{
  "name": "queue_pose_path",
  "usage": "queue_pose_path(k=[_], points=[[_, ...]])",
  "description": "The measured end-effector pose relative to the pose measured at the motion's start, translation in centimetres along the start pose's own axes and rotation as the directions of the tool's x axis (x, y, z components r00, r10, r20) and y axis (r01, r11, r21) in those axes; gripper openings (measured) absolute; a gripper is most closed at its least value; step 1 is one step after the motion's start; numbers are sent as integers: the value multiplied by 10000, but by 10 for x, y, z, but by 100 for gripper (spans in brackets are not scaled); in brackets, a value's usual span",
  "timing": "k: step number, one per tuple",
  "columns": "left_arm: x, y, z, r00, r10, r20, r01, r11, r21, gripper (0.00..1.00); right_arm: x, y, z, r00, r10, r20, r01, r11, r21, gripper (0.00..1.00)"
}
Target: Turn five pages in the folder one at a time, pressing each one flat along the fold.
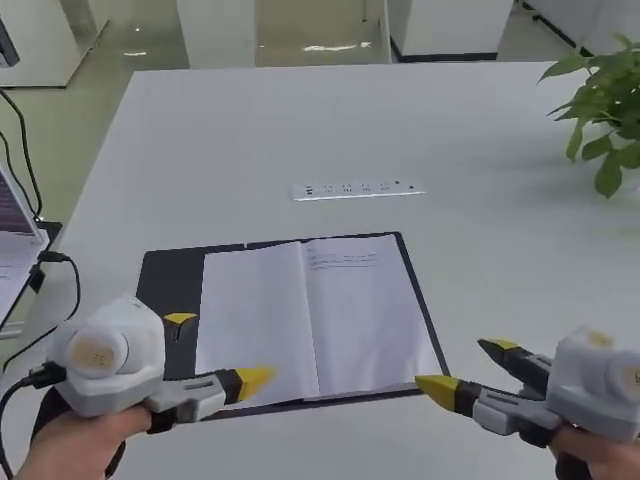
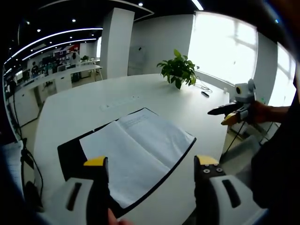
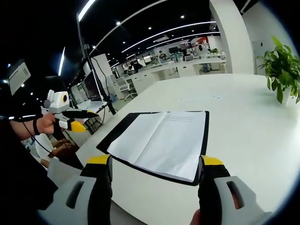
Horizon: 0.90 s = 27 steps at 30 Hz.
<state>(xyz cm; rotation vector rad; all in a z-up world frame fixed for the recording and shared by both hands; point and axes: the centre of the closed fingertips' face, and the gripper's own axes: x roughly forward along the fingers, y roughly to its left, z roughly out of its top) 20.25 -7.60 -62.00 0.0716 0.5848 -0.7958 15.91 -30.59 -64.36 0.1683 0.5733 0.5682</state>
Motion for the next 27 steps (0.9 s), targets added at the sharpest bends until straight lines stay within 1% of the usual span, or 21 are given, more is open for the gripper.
queue_pose_path(k=[2, 4, 5, 6, 7, 9, 10, 11, 12, 13, 15, 16, 18, 19, 22, 25, 27], points=[[6, -3, 4, 9999, -107, 15, 107, 9999, 56, 74, 0, 0, -1, 10000, -2, -11, 2, 10000, 54, 75], [15, -5, 7, 9996, -262, 77, 261, 9996, 118, 73, 0, 1, -2, 10000, 38, -25, -38, 10000, 86, 74], [24, -7, 8, 9992, -378, 121, 377, 9993, 71, 73, 1, 2, -4, 10000, 34, -62, -33, 10000, 67, 73], [31, -8, 6, 9989, -458, 78, 458, 9989, 37, 73, 2, 3, -6, 10000, 46, -83, -45, 10000, 39, 73], [42, -11, 4, 9987, -512, -65, 512, 9987, 63, 73, 4, 4, -9, 9998, 61, -188, -60, 10000, 68, 74], [55, -19, 2, 9976, -673, -189, 677, 9975, 208, 73, 5, 5, -13, 9996, 58, -294, -57, 10000, 47, 75], [62, -22, 2, 9969, -753, -224, 758, 9970, 186, 73, 5, 6, -14, 9995, 79, -313, -78, 10000, 43, 76], [73, -24, 1, 9956, -911, -240, 915, 9957, 157, 73, 5, 7, -14, 9994, 121, -318, -118, 9999, 71, 76], [78, -29, 1, 9946, -1010, -253, 1014, 9947, 168, 73, 4, 10, -14, 9994, 155, -314, -152, 9998, 96, 77], [86, -36, 3, 9930, -1148, -279, 1154, 9931, 227, 73, 4, 11, -15, 9993, 177, -316, -175, 9998, 90, 77], [97, -42, 3, 9901, -1349, -393, 1363, 9900, 355, 73, 4, 12, -16, 9992, 210, -348, -206, 9997, 112, 78], [103, -48, 4, 9882, -1463, -461, 1484, 9878, 463, 73, 3, 13, -16, 9991, 213, -356, -209, 9997, 102, 78], [110, -58, 7, 9852, -1621, -558, 1653, 9844, 595, 72, 2, 13, -16, 9992, 211, -348, -207, 9997, 127, 78], [113, -60, 7, 9844, -1658, -589, 1695, 9834, 648, 72, 1, 13, -17, 9991, 217, -351, -212, 9997, 147, 78], [124, -65, 10, 9813, -1811, -647, 1858, 9797, 758, 72, -3, 11, -16, 9993, 225, -286, -218, 9994, 252, 76], [129, -69, 11, 9797, -1863, -737, 1923, 9776, 856, 72, -3, 11, -15, 9994, 219, -267, -211, 9993, 310, 76], [135, -68, 9, 9795, -1830, -846, 1903, 9777, 892, 72, -4, 10, -15, 9994, 220, -278, -211, 9992, 337, 76]])
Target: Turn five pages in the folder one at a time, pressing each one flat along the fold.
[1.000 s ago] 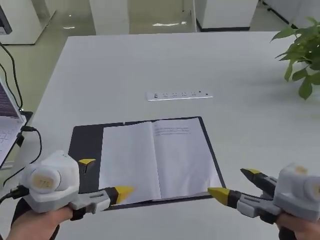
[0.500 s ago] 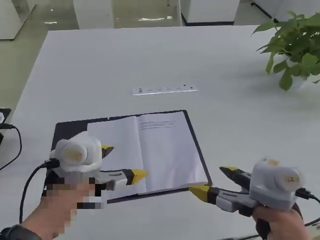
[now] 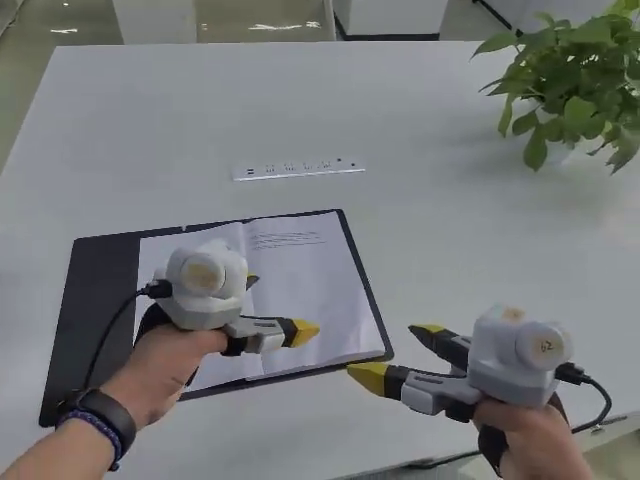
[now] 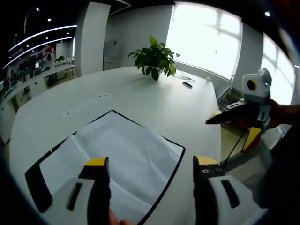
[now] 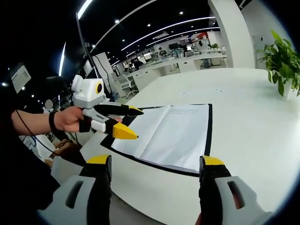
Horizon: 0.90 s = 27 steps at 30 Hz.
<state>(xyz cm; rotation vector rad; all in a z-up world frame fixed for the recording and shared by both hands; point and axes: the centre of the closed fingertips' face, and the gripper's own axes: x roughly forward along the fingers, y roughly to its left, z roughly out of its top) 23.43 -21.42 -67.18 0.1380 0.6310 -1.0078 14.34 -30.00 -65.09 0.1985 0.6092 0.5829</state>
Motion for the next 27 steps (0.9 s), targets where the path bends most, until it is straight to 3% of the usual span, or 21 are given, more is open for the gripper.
queue_pose_path(k=[7, 9, 18, 23, 27], points=[[18, -4, -2, 9994, 47, -342, -44, 9999, 94, 72, -2, -4, 2, 9998, -86, 167, 81, 9996, 270, 76], [25, 0, -6, 9962, 398, -769, -373, 9987, 335, 72, -1, -5, 2, 9998, -61, 166, 56, 9996, 279, 75], [63, -8, -10, 9918, 242, -1251, -173, 9983, 554, 71, -2, -9, -7, 9999, -2, -151, 7, 9995, 309, 74], [81, -20, -15, 9882, -75, -1530, 180, 9975, 679, 71, -7, -16, -8, 9999, -109, -90, 113, 9988, 475, 73], [93, -33, -16, 9835, -318, -1783, 562, 9895, 1335, 71, -8, -22, -10, 9997, -232, -100, 237, 9981, 575, 73]])
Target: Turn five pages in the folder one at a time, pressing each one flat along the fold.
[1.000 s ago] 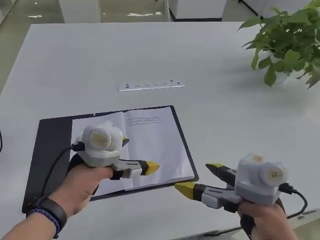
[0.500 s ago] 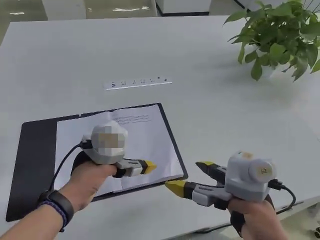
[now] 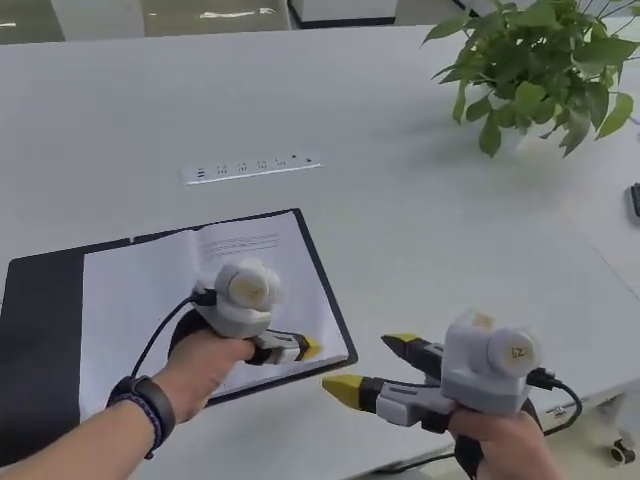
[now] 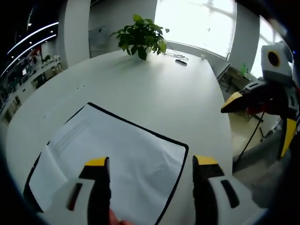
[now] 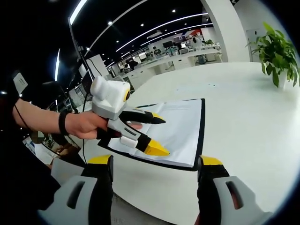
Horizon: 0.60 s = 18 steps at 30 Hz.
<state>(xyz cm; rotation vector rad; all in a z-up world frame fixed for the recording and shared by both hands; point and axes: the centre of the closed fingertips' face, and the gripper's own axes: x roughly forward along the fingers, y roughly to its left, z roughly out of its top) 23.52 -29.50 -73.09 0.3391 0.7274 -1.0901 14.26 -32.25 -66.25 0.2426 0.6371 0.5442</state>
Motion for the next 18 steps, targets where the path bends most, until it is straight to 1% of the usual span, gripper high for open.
queue_pose_path(k=[2, 3, 5, 7, 9, 12, 15, 18], points=[[6, -3, 3, 10000, -37, 44, 37, 9999, 101, 71, 0, -1, 0, 10000, -28, 38, 28, 10000, 70, 73], [8, -3, 3, 10000, -43, 42, 43, 9999, 99, 71, 0, -1, 0, 10000, -13, 49, 13, 10000, 79, 73], [17, -3, 2, 10000, -64, -36, 64, 10000, 32, 70, 0, 0, 0, 10000, 30, 8, -30, 10000, 78, 73], [22, -3, -2, 9998, -61, -168, 60, 10000, -67, 69, 1, 1, -2, 9999, 95, -88, -95, 10000, 5, 73], [26, 0, -11, 9986, 172, -501, -171, 9999, 18, 67, 1, 1, -2, 9998, 125, -160, -126, 9999, -51, 73], [31, -1, -17, 9981, 98, -607, -108, 9998, -166, 68, 3, 2, -2, 9996, 219, -174, -220, 9998, -36, 72], [36, -2, -24, 9966, 156, -815, -165, 9998, -103, 68, 5, 1, 0, 9994, 287, -203, -288, 9996, -55, 72], [39, -1, -27, 9959, 180, -889, -191, 9998, -114, 66, 7, 2, 1, 9991, 367, -218, -371, 9992, -140, 71]])
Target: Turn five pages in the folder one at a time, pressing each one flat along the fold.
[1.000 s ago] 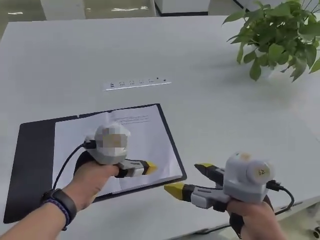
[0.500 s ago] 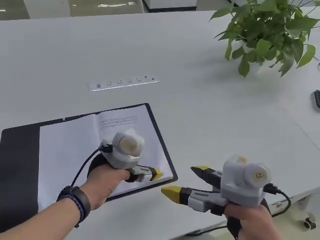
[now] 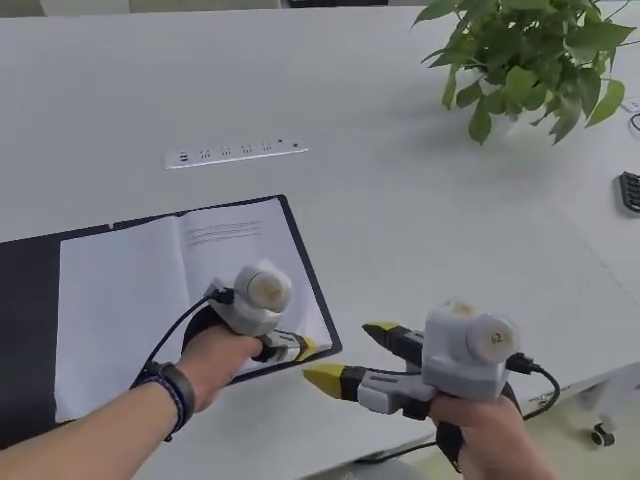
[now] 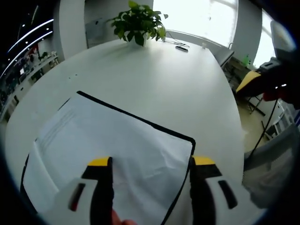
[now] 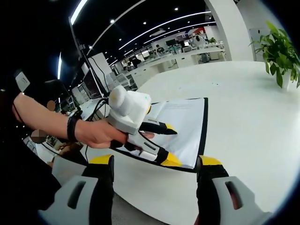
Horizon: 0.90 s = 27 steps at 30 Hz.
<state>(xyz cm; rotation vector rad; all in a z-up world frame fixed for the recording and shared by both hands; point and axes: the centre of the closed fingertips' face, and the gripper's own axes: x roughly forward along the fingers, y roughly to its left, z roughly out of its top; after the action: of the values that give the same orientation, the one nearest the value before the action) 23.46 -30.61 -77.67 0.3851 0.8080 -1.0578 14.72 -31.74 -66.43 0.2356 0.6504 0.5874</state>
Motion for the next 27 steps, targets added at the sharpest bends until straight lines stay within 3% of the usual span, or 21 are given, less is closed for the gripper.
queue_pose_path(k=[2, 12, 23, 27], points=[[1, 6, -7, 9987, 385, -330, -366, 9978, 559, 63, 1, 0, 1, 10000, 38, -7, -38, 10000, -27, 71], [-1, 6, -4, 9998, 198, 104, -198, 9998, 14, 62, 5, -11, -3, 9999, 157, -5, -157, 9996, 224, 68], [-2, 7, -3, 9996, -13, 294, 22, 9995, -302, 61, 9, -16, -1, 9997, 229, 13, -230, 9991, 361, 66], [-4, 7, -1, 9987, -91, 509, 130, 9970, -769, 62, 12, -16, -2, 9995, 309, 6, -309, 9986, 437, 65]])
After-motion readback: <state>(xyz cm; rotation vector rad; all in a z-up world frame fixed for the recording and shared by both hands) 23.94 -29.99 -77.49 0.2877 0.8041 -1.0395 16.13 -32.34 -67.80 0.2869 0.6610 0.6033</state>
